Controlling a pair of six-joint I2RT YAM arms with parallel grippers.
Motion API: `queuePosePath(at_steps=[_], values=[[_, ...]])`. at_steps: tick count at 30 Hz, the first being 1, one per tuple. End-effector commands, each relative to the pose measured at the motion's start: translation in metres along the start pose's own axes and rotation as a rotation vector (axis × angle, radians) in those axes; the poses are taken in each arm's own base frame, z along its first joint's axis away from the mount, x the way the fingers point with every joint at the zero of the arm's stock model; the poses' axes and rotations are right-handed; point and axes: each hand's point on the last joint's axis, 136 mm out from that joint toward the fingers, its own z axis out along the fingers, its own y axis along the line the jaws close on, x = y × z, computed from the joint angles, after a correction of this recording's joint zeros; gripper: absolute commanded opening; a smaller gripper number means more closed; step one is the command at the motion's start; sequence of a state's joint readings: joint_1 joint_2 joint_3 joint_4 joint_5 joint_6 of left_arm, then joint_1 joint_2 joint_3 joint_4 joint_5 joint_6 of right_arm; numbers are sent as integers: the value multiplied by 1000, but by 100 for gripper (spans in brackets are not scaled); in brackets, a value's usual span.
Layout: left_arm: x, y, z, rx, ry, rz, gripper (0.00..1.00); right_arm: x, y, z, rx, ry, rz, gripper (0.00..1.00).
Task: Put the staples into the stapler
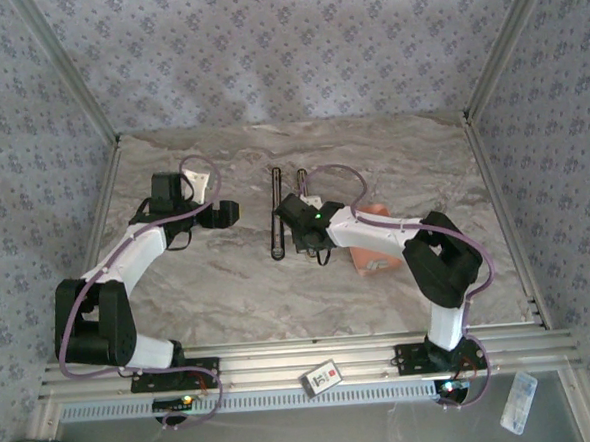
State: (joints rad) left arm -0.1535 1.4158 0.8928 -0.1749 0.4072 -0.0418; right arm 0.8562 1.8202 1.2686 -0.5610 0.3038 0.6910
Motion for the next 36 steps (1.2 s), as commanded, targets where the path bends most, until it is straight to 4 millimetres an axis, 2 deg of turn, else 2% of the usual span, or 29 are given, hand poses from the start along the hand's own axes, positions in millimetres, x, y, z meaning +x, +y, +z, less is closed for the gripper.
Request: queuePosePath(at_steps=[1, 32, 36], values=[[-2, -6, 3, 26, -9, 17, 98, 2, -6, -2, 36, -4, -9, 11], [-1, -6, 3, 27, -7, 19, 98, 19, -8, 7, 53, 34, -21, 11], [-1, -6, 3, 27, -8, 19, 98, 16, -6, 6, 47, 25, -19, 11]])
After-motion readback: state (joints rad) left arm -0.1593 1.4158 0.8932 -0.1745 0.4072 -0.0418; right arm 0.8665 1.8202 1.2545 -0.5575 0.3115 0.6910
